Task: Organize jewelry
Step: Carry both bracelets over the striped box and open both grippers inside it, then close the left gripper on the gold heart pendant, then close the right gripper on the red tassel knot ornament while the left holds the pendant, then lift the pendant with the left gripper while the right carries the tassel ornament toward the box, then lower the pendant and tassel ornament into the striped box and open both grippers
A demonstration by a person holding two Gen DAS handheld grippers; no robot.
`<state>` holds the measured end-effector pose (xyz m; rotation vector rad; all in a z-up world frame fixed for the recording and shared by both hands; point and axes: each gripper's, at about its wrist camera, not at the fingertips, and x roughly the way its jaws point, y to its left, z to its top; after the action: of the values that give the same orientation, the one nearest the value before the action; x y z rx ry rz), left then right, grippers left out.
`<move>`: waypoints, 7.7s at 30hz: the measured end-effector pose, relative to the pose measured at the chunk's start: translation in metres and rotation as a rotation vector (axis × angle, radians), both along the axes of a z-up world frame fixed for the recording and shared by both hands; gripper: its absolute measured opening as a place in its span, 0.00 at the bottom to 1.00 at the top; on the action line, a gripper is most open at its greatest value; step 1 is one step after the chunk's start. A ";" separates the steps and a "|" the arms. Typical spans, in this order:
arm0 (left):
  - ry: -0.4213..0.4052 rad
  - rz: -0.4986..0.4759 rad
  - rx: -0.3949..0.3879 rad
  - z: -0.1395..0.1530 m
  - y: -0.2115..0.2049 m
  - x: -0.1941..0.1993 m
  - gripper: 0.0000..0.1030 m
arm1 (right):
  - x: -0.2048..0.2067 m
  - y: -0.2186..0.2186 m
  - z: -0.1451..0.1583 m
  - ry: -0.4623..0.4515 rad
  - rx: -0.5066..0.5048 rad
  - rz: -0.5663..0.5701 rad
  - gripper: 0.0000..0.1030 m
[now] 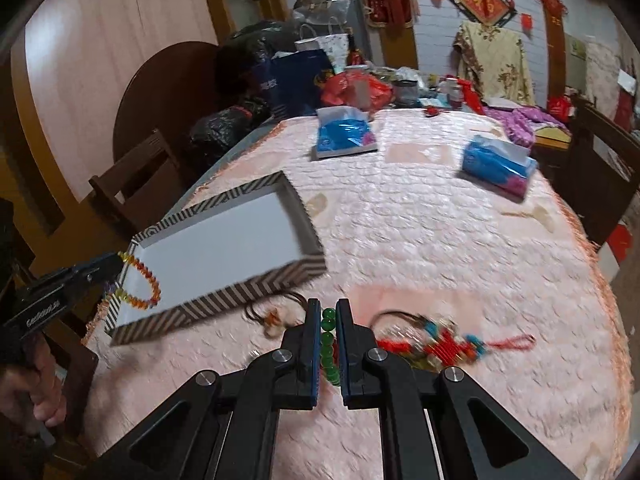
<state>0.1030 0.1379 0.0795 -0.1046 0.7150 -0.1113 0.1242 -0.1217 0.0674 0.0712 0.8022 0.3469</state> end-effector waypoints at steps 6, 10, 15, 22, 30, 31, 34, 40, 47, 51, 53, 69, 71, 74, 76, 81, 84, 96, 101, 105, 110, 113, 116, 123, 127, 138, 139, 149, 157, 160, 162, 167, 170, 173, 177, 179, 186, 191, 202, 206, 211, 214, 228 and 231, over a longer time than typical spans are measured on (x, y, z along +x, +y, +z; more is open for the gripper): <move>0.031 0.092 -0.008 -0.018 0.032 0.019 0.07 | 0.038 0.034 0.002 0.025 0.061 0.069 0.06; 0.069 0.114 -0.006 -0.040 0.036 0.018 0.07 | 0.059 0.064 0.003 0.047 0.108 0.121 0.06; 0.112 0.141 -0.011 -0.063 0.039 0.007 0.07 | 0.080 0.097 -0.002 0.083 0.171 0.162 0.06; 0.167 0.173 -0.005 -0.089 0.049 -0.012 0.07 | 0.101 0.125 -0.032 0.181 0.239 0.161 0.06; 0.185 0.176 -0.019 -0.095 0.049 -0.029 0.08 | 0.112 0.112 -0.079 0.290 0.216 0.098 0.06; 0.186 0.177 -0.021 -0.096 0.049 -0.033 0.08 | 0.111 0.110 -0.081 0.290 0.220 0.101 0.06; 0.176 0.179 0.003 -0.096 0.049 -0.043 0.08 | 0.106 0.105 -0.080 0.283 0.218 0.116 0.06; 0.167 0.197 -0.001 -0.094 0.055 -0.046 0.09 | 0.093 0.103 -0.078 0.258 0.165 0.126 0.06; 0.111 0.199 0.030 -0.080 0.056 -0.055 0.48 | 0.091 0.098 -0.069 0.240 0.186 0.138 0.07; 0.096 0.181 0.004 -0.075 0.060 -0.068 0.48 | 0.086 0.086 -0.053 0.211 0.195 0.112 0.07; 0.090 0.167 -0.003 -0.074 0.057 -0.077 0.48 | 0.078 0.074 -0.041 0.193 0.197 0.103 0.07; 0.135 -0.080 -0.007 -0.077 -0.056 -0.069 0.48 | -0.040 -0.052 -0.066 0.264 -0.129 -0.060 0.40; 0.153 -0.119 0.004 -0.080 -0.077 -0.055 0.48 | -0.051 -0.059 -0.075 0.255 -0.103 -0.097 0.40; 0.162 -0.170 0.012 -0.085 -0.099 -0.038 0.48 | -0.059 -0.061 -0.086 0.255 -0.106 -0.136 0.42; 0.168 -0.184 0.032 -0.087 -0.112 -0.028 0.48 | -0.058 -0.061 -0.083 0.253 -0.091 -0.138 0.43; 0.172 -0.207 0.018 -0.097 -0.130 -0.008 0.48 | -0.058 -0.073 -0.083 0.260 0.000 -0.153 0.47; 0.196 -0.195 0.023 -0.105 -0.131 0.000 0.48 | -0.055 -0.075 -0.085 0.264 0.051 -0.165 0.48; 0.173 -0.166 0.096 -0.110 -0.133 -0.005 0.21 | -0.057 -0.063 -0.086 0.239 -0.009 -0.138 0.55; 0.173 -0.155 0.078 -0.111 -0.123 -0.017 0.20 | -0.057 -0.069 -0.085 0.238 0.010 -0.159 0.55; 0.163 -0.145 0.067 -0.110 -0.116 -0.029 0.20 | -0.057 -0.097 -0.080 0.217 0.097 -0.258 0.53; 0.171 -0.107 0.019 -0.110 -0.108 -0.028 0.19 | -0.040 -0.112 -0.072 0.185 0.149 -0.284 0.43; 0.170 -0.105 0.030 -0.110 -0.110 -0.028 0.19 | -0.021 -0.087 -0.064 0.139 0.138 -0.136 0.41; 0.171 -0.105 0.026 -0.110 -0.111 -0.028 0.19 | -0.007 -0.066 -0.061 0.121 0.170 -0.002 0.40; 0.172 -0.106 0.026 -0.110 -0.111 -0.028 0.19 | 0.016 -0.044 -0.089 0.181 0.176 0.002 0.37; 0.172 -0.106 0.026 -0.110 -0.111 -0.028 0.19 | 0.028 -0.041 -0.097 0.198 0.175 -0.029 0.37; 0.172 -0.106 0.030 -0.111 -0.111 -0.027 0.19 | 0.025 -0.042 -0.090 0.133 0.131 -0.022 0.01; 0.172 -0.106 0.032 -0.111 -0.111 -0.027 0.19 | 0.021 -0.044 -0.085 0.121 0.138 -0.023 0.01; 0.132 -0.131 0.054 -0.102 -0.116 -0.036 0.17 | -0.025 -0.072 -0.037 0.043 0.213 -0.012 0.01; 0.072 -0.163 -0.045 -0.066 -0.101 -0.051 0.16 | -0.053 -0.083 -0.004 -0.046 0.162 -0.012 0.01; 0.038 -0.170 -0.054 -0.050 -0.096 -0.057 0.16 | -0.060 -0.084 0.005 -0.071 0.162 -0.018 0.01; 0.026 -0.170 -0.057 -0.043 -0.095 -0.057 0.16 | -0.061 -0.082 0.009 -0.084 0.154 -0.021 0.01; 0.019 -0.160 -0.046 -0.035 -0.092 -0.056 0.16 | -0.059 -0.078 0.016 -0.083 0.123 -0.038 0.01; 0.017 -0.146 -0.043 -0.034 -0.087 -0.057 0.16 | -0.058 -0.077 0.020 -0.089 0.108 -0.044 0.01; 0.015 -0.129 -0.046 -0.032 -0.082 -0.056 0.16 | -0.055 -0.077 0.021 -0.089 0.094 -0.040 0.01; 0.001 -0.103 -0.047 -0.026 -0.070 -0.053 0.16 | -0.051 -0.076 0.024 -0.086 0.078 -0.038 0.01; -0.006 -0.080 -0.049 -0.023 -0.060 -0.049 0.16 | -0.049 -0.074 0.027 -0.086 0.072 -0.033 0.01; 0.000 0.021 -0.045 -0.025 -0.022 -0.034 0.16 | -0.034 -0.055 0.037 -0.094 0.070 0.006 0.01; 0.020 0.088 -0.035 -0.034 0.003 -0.023 0.16 | -0.017 -0.028 0.044 -0.101 0.083 0.058 0.01; 0.052 0.173 -0.042 -0.053 0.035 -0.018 0.16 | 0.023 0.049 0.060 -0.134 0.117 0.201 0.01; 0.058 0.194 -0.021 -0.056 0.040 -0.017 0.16 | 0.036 0.073 0.064 -0.145 0.124 0.245 0.01; 0.076 0.216 -0.023 -0.061 0.047 -0.013 0.16 | 0.051 0.093 0.065 -0.147 0.178 0.289 0.01; 0.096 0.222 -0.020 -0.066 0.048 -0.009 0.16 | 0.057 0.103 0.059 -0.134 0.214 0.305 0.01; 0.160 0.228 0.029 -0.080 0.039 0.002 0.16 | 0.081 0.112 -0.038 0.041 0.090 0.254 0.01; 0.175 0.235 0.050 -0.086 0.038 0.004 0.16 | 0.085 0.114 -0.057 0.079 0.041 0.238 0.01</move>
<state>0.1067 0.1760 -0.0066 -0.1508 0.8745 0.1424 0.2091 -0.0075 0.0107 0.0275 0.8839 0.5888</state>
